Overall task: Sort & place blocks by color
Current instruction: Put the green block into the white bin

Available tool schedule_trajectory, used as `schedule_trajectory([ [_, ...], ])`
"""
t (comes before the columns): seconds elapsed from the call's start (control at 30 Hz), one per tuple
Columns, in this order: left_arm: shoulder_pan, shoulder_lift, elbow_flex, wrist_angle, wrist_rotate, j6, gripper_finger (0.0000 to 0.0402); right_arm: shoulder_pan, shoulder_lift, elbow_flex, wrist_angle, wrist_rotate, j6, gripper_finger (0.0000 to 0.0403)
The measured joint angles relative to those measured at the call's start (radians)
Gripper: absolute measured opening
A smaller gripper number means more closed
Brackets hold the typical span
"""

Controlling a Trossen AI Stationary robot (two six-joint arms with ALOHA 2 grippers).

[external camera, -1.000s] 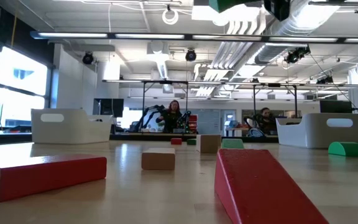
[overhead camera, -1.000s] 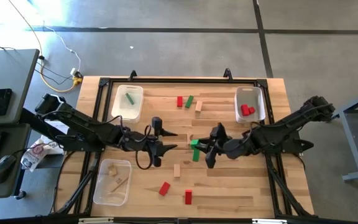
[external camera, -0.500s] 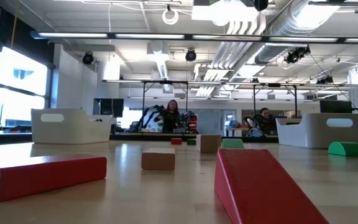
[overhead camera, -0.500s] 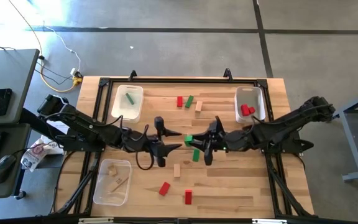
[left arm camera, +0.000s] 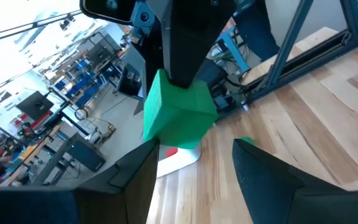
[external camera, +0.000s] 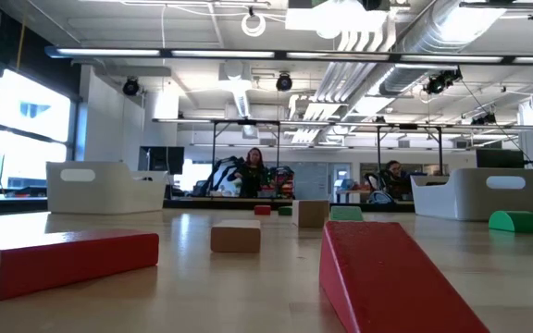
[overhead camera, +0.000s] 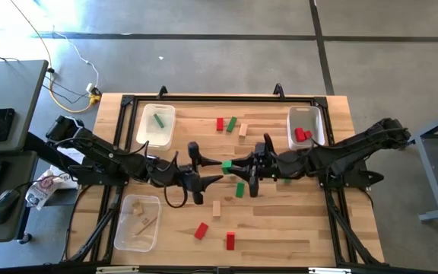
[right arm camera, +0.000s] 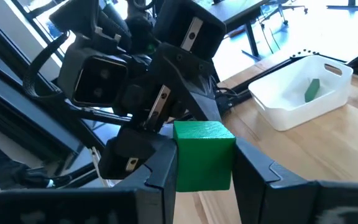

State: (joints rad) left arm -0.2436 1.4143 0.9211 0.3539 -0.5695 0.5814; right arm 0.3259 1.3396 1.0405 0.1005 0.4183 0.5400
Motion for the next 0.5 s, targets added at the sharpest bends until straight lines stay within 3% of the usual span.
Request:
schedule_trajectory([
  [0.5, 0.001, 0.0, 0.0, 0.016, -0.07, -0.022, 0.0195, -0.001, 0.002, 0.0, 0.023, -0.004, -0.006, 0.0092],
])
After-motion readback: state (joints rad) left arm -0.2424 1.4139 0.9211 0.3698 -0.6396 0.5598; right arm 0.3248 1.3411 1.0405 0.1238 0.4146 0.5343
